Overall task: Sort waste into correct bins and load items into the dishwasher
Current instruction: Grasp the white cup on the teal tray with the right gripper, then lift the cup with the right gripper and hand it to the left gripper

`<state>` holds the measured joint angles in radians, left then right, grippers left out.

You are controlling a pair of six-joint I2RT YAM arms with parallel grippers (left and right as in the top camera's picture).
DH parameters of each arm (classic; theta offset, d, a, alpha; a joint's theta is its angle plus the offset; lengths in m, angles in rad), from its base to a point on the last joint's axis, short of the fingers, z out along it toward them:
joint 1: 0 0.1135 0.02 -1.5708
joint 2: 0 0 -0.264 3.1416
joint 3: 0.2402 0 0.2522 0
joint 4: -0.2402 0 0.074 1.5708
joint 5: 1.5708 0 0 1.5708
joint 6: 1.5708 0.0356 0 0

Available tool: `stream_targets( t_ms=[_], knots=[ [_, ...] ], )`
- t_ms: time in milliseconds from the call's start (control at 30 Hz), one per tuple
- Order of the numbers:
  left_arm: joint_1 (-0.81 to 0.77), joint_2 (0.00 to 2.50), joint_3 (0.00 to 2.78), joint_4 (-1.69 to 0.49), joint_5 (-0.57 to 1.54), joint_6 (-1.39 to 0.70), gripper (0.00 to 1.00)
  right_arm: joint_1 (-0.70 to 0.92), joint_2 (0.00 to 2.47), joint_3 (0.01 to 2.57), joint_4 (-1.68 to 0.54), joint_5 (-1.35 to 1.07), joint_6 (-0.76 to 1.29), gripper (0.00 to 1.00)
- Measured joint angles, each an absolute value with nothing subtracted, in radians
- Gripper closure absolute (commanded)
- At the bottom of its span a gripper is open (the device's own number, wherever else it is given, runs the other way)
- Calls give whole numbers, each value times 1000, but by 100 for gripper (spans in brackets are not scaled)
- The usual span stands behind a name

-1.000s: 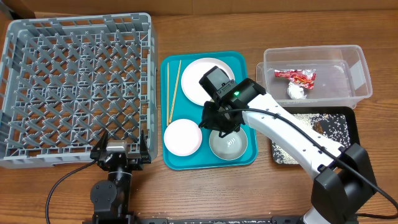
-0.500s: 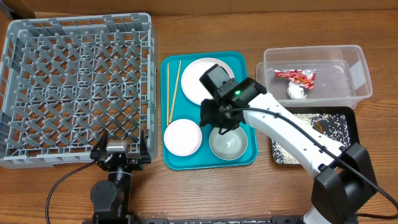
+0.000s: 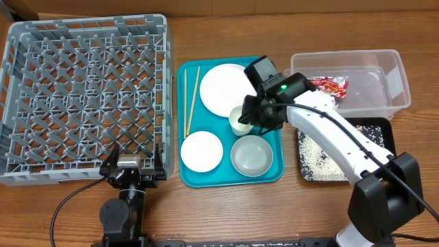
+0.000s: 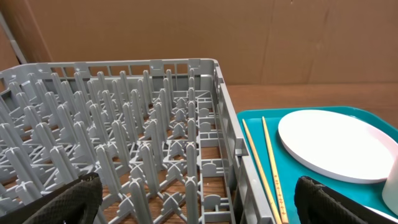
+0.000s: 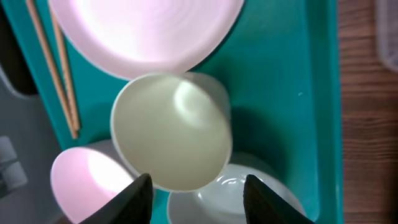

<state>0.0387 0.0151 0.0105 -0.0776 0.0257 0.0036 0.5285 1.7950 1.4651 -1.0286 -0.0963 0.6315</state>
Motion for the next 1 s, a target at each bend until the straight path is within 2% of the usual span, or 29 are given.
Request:
stream_targets(
  t_ms=[133,267,400,433,533,833,1000],
  knots=[
    [39,15,10,-78,26,4,0,516,1803,1465,-1029,-59,628,51],
    [39,15,10,-78,26,3,1,516,1848,1465,-1022,-41,627,59],
    [39,15,10,-78,26,3,0,517,1913,1465,-1014,-35,624,77],
    [39,15,10,-78,25,3,0,517,1926,1465,-1014,-34,625,79],
    [39,15,10,-78,26,4,0,517,1954,1464,-1013,-33,620,96],
    [39,15,14,41,25,2,0,516,1955,1480,-1073,-26,624,96],
    [39,17,113,-55,26,-80,0,500,1917,1581,-1172,-36,609,96]
  ],
)
